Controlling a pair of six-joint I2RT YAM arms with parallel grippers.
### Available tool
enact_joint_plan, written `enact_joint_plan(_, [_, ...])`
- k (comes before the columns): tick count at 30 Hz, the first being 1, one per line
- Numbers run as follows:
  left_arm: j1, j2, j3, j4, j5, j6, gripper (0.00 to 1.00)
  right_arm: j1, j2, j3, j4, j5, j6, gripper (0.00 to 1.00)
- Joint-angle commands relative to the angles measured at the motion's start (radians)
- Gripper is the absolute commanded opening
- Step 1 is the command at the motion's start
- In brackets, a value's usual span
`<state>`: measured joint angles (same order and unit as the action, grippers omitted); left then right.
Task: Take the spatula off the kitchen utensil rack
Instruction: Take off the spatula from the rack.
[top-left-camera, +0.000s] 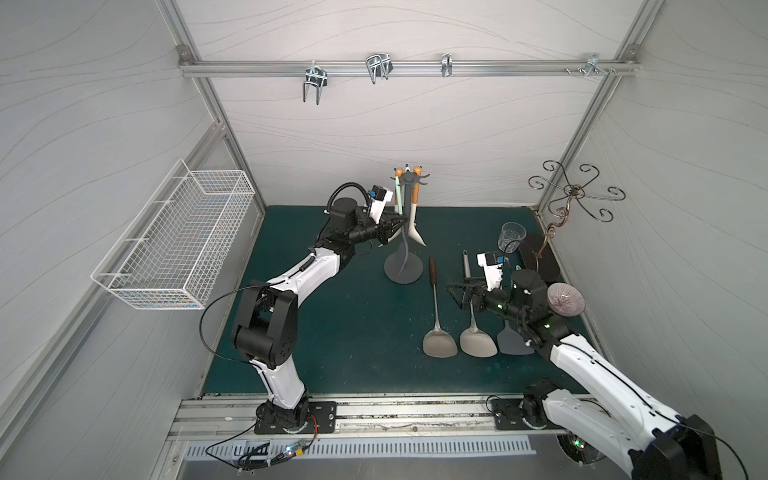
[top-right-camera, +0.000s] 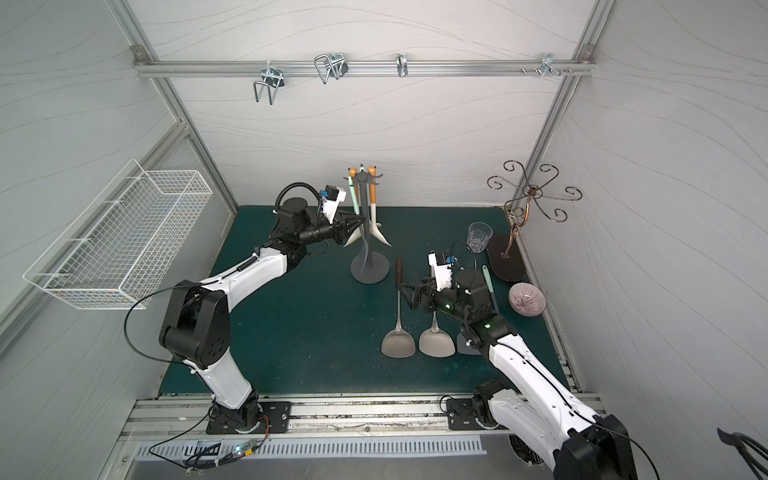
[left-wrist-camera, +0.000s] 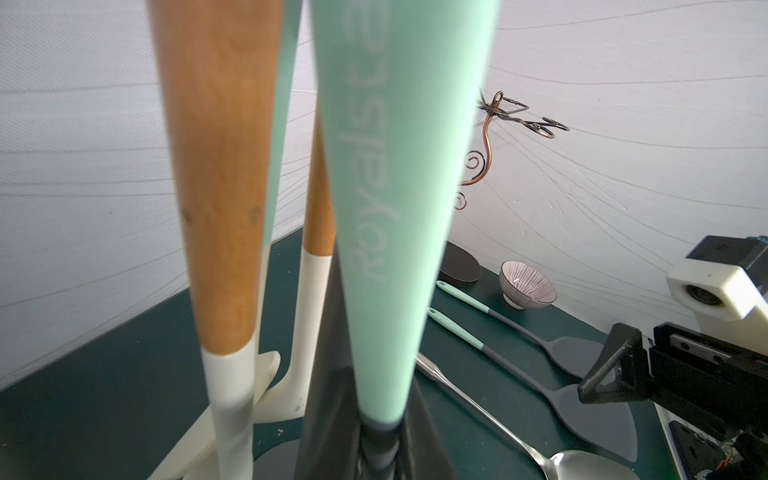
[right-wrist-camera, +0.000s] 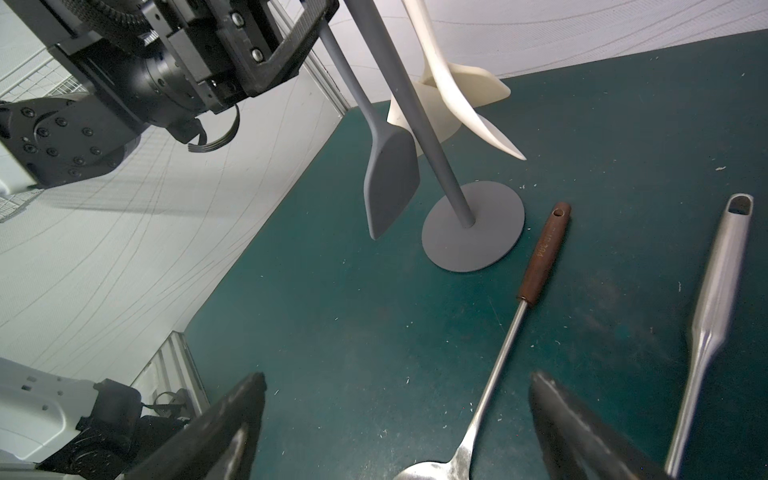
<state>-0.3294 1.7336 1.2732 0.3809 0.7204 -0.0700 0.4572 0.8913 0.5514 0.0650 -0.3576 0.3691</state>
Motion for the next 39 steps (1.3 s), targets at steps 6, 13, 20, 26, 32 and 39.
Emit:
enact_joint_plan(6, [0.001, -0.09, -0.04, -0.041, -0.092, 0.062, 0.06, 0.007, 0.003, 0.017, 0.022, -0.017, -0.011, 0.99])
enact_joint_plan(13, [0.0, -0.145, -0.053, -0.105, -0.196, 0.125, 0.0, 0.006, 0.006, 0.016, 0.024, -0.021, -0.01, 0.99])
enact_joint_plan(20, [-0.002, -0.199, -0.063, -0.129, -0.222, 0.141, 0.0, 0.008, 0.009, 0.016, 0.023, -0.019, -0.012, 0.99])
enact_joint_plan(26, [-0.003, -0.238, -0.055, -0.161, -0.23, 0.142, 0.0, 0.008, 0.007, 0.015, 0.023, -0.018, -0.011, 0.99])
enact_joint_plan(32, [-0.004, -0.296, -0.064, -0.24, -0.299, 0.134, 0.0, 0.008, 0.005, 0.019, 0.019, -0.019, -0.011, 0.99])
enact_joint_plan(39, [-0.004, -0.402, -0.125, -0.35, -0.444, 0.065, 0.0, 0.01, -0.004, 0.027, 0.016, -0.031, -0.003, 0.99])
